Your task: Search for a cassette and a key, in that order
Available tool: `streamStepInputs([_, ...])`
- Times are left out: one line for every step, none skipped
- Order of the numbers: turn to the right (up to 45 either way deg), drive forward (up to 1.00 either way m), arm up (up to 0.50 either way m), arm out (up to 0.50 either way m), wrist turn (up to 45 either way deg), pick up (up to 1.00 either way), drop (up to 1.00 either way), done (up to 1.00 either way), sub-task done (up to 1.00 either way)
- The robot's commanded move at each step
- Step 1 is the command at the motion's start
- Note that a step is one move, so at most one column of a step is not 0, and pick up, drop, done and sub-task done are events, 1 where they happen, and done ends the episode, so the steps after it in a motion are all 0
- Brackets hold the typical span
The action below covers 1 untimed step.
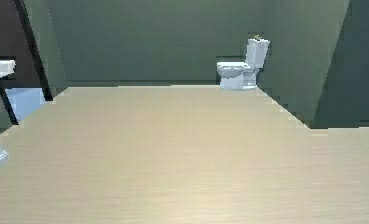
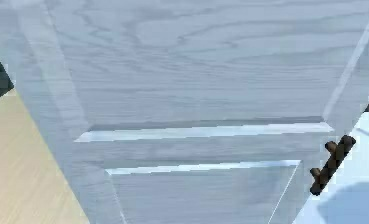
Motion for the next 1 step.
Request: streamStepInputs([-27.0,0.00,0.00,0.00,0.0,0.00,0.00,0.00,0.00])
